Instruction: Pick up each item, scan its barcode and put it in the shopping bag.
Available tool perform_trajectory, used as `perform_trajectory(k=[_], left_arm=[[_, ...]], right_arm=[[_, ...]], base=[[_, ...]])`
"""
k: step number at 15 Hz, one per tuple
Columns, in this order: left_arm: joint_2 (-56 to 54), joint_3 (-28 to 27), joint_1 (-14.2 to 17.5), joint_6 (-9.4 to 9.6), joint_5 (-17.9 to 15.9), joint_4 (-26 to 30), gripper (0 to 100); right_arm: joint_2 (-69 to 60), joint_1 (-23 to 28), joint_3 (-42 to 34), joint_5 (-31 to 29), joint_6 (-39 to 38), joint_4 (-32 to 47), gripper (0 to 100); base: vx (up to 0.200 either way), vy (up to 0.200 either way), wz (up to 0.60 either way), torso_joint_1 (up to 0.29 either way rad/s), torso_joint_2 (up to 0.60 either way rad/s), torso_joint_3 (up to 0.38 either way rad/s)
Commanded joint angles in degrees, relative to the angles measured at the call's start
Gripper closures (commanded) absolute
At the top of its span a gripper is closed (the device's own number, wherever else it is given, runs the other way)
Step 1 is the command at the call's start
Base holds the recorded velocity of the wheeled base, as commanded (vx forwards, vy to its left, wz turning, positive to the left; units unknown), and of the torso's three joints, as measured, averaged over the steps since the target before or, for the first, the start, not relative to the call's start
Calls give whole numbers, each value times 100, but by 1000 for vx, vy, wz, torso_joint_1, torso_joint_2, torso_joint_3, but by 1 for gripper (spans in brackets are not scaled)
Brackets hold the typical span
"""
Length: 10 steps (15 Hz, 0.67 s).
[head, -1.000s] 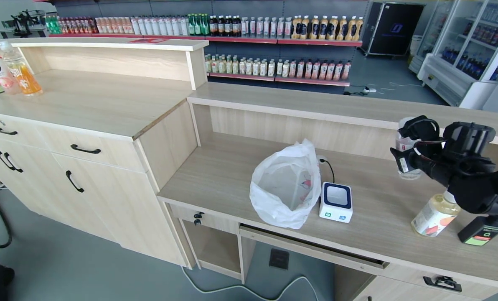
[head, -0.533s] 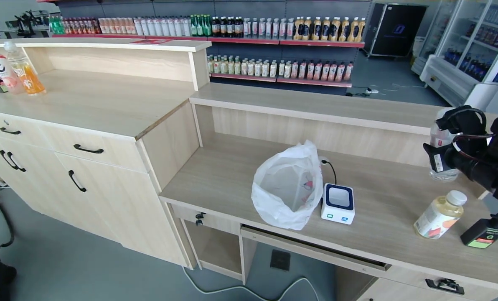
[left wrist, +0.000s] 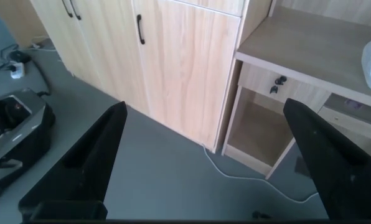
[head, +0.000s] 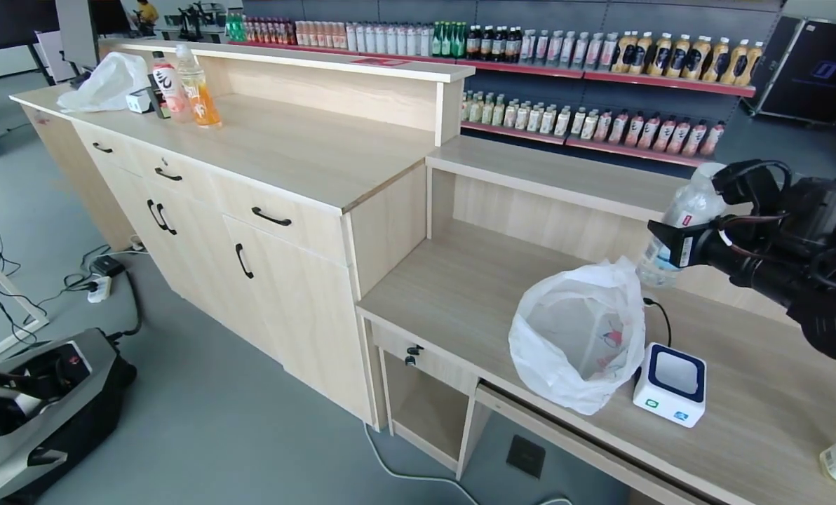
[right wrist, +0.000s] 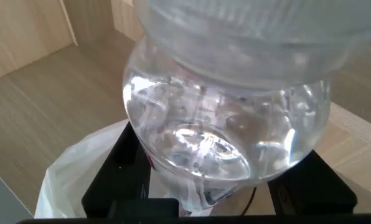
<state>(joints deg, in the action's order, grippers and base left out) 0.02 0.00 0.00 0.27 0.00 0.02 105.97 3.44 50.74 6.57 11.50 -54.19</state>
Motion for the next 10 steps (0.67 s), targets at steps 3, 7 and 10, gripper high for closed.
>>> perform_trajectory(k=[3,7,10], left_arm=[[-2,0,9,0,0,-2,0],[-2,0,9,0,0,-2,0],[-2,0,9,0,0,-2,0]], right_arm=[[1496,113,683,301,-156,-233,100],[2578,104,1474,398,-174,-329,100],[3298,113,1703,468,-192,-822,100]], base=[[0,0,0,0,0,0],[0,0,0,0,0,0],[0,0,0,0,0,0]])
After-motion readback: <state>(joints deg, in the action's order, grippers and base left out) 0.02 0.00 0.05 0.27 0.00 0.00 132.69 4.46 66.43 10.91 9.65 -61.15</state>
